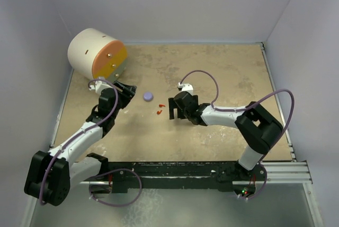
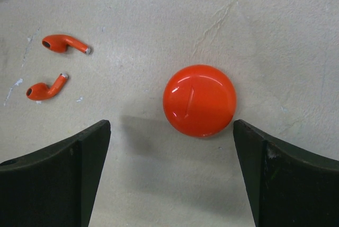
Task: Insert the wireless bluetooth earbuds into the charging case
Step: Pick up the charging case at the center of the board.
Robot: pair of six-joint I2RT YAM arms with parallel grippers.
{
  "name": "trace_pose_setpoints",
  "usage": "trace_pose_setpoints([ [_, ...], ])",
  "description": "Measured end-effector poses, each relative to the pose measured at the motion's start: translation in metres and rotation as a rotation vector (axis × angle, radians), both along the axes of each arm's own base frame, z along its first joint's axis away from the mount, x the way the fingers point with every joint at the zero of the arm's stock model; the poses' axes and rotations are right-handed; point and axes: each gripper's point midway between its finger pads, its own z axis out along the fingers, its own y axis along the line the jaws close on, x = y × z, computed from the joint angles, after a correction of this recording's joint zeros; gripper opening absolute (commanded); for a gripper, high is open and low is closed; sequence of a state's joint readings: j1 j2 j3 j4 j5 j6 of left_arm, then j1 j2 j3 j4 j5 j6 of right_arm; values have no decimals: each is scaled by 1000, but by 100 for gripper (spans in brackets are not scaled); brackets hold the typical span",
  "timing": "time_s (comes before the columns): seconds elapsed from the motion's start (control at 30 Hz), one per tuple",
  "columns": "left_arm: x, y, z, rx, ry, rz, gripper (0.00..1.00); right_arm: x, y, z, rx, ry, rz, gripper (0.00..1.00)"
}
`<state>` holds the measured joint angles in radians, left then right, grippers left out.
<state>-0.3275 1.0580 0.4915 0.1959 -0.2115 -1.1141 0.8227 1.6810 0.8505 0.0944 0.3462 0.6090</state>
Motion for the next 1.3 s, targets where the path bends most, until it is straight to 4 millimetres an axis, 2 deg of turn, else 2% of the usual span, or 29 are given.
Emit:
trace_pose_setpoints([
  [0.27, 0, 0, -4, 4, 11, 0, 61, 5, 6, 1, 6, -11, 10, 100],
  [0.7, 1, -1, -9, 7, 25, -2, 61, -4, 21, 3, 34, -4, 59, 100],
  [0.93, 1, -1, -9, 7, 25, -2, 61, -1, 33, 12, 56, -18, 73, 100],
  [1.3, 3, -2, -6, 1, 12, -6, 61, -2, 19, 5, -11, -13, 46, 100],
])
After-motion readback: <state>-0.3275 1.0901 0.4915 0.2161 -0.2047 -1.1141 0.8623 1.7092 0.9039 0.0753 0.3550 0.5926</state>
